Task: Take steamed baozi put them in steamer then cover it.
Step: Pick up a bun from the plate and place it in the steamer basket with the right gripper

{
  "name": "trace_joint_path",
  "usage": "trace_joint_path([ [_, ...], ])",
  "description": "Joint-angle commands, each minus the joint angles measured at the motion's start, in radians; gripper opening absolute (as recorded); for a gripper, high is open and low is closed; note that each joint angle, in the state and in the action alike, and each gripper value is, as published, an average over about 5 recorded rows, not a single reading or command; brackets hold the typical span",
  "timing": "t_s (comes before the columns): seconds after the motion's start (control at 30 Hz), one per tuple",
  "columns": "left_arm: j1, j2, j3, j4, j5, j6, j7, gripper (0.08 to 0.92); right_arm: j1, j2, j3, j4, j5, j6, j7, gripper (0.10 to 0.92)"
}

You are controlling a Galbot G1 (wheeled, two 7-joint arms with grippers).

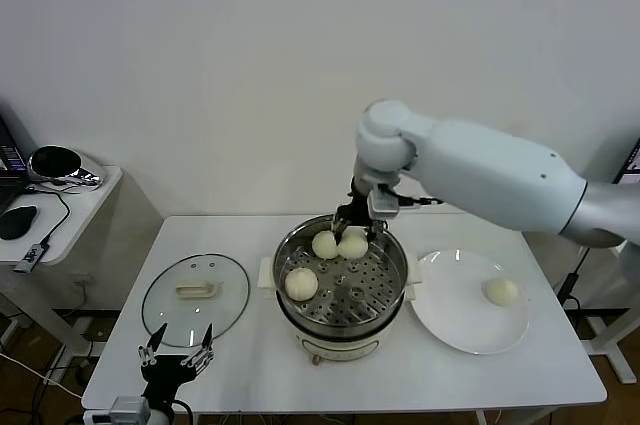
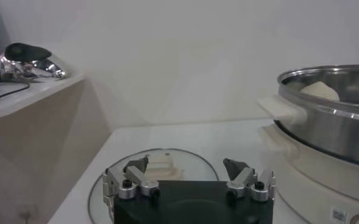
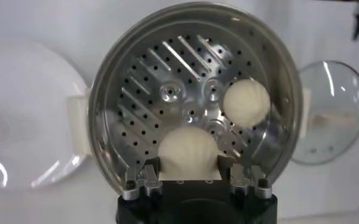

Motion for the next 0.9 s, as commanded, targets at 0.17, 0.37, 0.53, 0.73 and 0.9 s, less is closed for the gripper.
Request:
trace_joint_path([
  [0.17, 0.002, 0.0, 0.001, -0.004, -0.001, -0.001, -0.001, 0.823, -0.054, 0.016, -0.058, 0.134, -0.014, 0.021, 0.028, 0.585],
  [0.37, 0.004, 0.0, 0.005, -0.004, 0.0, -0.001, -0.001, 0.823, -0.088, 0.031, -0.067, 0.128, -0.018, 0.002, 0.034, 0.585],
  [0.53, 0.008, 0.0, 0.004, -0.005, 0.0, -0.001, -0.002, 0.823, -0.121, 0.052, -0.059, 0.091, -0.045, 0.01, 0.035, 0.585],
  [0.73, 0.01, 0.0, 0.002, -0.002, 0.0, -0.001, -0.002, 0.823, -0.139, 0.056, -0.058, 0.093, -0.05, 0.001, 0.034, 0.585],
  [0.9, 0.007, 0.0, 0.002, 0.0, 0.0, -0.001, -0.001, 0.823, -0.137, 0.048, -0.063, 0.106, -0.042, -0.003, 0.034, 0.585],
])
